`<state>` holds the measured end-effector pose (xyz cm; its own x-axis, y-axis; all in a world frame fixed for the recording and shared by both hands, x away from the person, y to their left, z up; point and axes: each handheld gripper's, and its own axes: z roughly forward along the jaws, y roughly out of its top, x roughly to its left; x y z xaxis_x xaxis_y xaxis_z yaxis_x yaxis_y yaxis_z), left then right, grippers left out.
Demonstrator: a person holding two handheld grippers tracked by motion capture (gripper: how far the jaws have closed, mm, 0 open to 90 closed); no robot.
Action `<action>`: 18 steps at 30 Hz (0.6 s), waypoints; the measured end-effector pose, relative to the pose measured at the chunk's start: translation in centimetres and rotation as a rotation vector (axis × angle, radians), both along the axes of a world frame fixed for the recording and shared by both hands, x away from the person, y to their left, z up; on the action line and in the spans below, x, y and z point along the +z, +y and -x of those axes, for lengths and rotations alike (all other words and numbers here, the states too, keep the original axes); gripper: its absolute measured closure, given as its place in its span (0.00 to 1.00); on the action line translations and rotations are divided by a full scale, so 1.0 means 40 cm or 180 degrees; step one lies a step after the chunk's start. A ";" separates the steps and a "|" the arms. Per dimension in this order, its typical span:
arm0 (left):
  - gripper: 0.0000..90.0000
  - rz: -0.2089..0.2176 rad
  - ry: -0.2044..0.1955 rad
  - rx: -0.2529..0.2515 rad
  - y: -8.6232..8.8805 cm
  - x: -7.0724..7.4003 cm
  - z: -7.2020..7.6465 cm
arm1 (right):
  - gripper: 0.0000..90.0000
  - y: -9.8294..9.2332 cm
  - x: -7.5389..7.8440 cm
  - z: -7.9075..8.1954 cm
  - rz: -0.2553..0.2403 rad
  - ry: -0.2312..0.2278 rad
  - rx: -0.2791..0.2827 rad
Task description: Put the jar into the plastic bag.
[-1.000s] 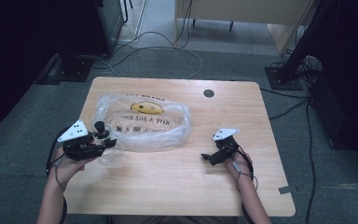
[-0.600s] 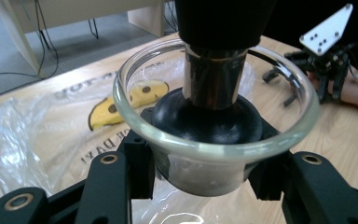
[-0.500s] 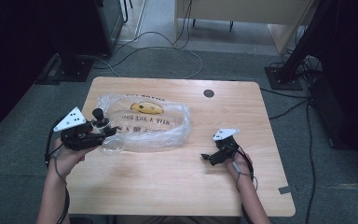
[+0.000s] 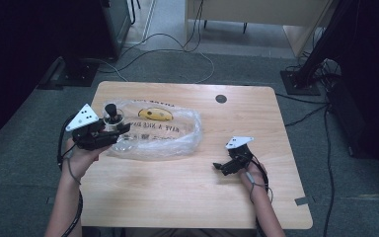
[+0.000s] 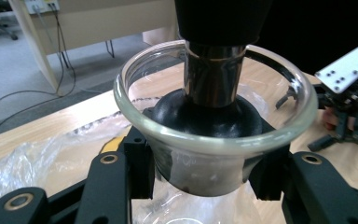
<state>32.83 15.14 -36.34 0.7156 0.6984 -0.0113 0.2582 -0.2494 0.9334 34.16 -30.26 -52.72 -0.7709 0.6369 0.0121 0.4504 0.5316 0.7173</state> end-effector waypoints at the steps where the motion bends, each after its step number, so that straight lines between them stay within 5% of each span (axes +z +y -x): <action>1: 0.58 -0.0010 -0.0007 0.0026 -0.005 -0.004 -0.005 | 0.00 0.000 0.000 0.000 0.0001 -0.0001 -0.0003; 11: 0.58 0.0148 0.0065 0.0423 -0.024 -0.087 -0.092 | 0.00 0.000 0.000 0.001 0.0001 -0.0005 -0.0018; 18: 0.58 0.0239 -0.0226 0.0761 -0.036 -0.165 -0.135 | 0.00 0.000 0.000 0.002 0.0002 -0.0005 -0.0031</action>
